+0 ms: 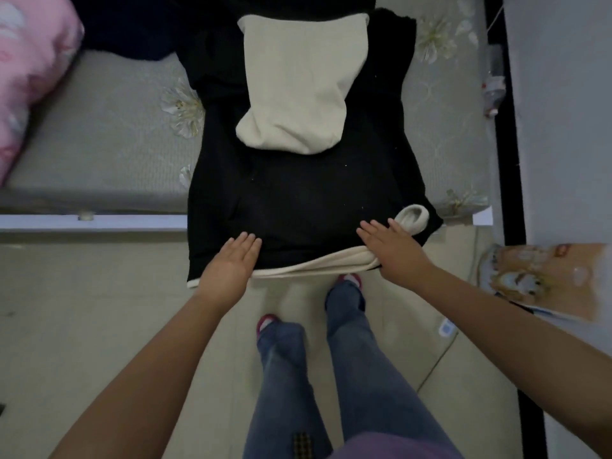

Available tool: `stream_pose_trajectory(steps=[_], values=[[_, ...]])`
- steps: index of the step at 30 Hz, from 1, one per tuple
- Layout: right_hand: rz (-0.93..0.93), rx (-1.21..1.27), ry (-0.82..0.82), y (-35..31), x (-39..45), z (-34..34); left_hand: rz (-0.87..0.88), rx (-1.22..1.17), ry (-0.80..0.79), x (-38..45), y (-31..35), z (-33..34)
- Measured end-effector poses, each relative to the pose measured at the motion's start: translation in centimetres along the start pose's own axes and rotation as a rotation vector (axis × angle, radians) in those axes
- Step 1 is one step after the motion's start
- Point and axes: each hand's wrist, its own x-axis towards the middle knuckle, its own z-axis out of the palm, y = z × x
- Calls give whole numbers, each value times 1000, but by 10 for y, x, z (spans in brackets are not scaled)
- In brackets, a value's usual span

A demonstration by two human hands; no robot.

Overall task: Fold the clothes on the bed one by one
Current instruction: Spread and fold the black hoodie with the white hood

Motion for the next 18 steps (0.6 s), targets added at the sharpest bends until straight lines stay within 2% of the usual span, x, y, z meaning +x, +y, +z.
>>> stream_pose_trajectory(steps=[3,4,5,8,10,13,16,18], values=[[-42,38,-49,-42,-30,23,82,57,182,-52,-3,12],[-57,76,-52,-52,-37,30,98,89,215,-67,-4,15],[-62,123,-37,-57,-43,36,82,106,174,-81,-5,15],[-18,244,95,-56,-45,38,-48,-16,84,-97,-12,16],[18,244,217,-53,-38,22,-107,-35,155,-91,-18,8],[16,158,506,-47,-25,-11,-163,-3,277,-67,-31,-29],[187,197,519,-25,-1,-48,-148,86,319,-33,-51,-74],[276,176,557,-4,20,-76,-174,133,235,-3,-64,-105]])
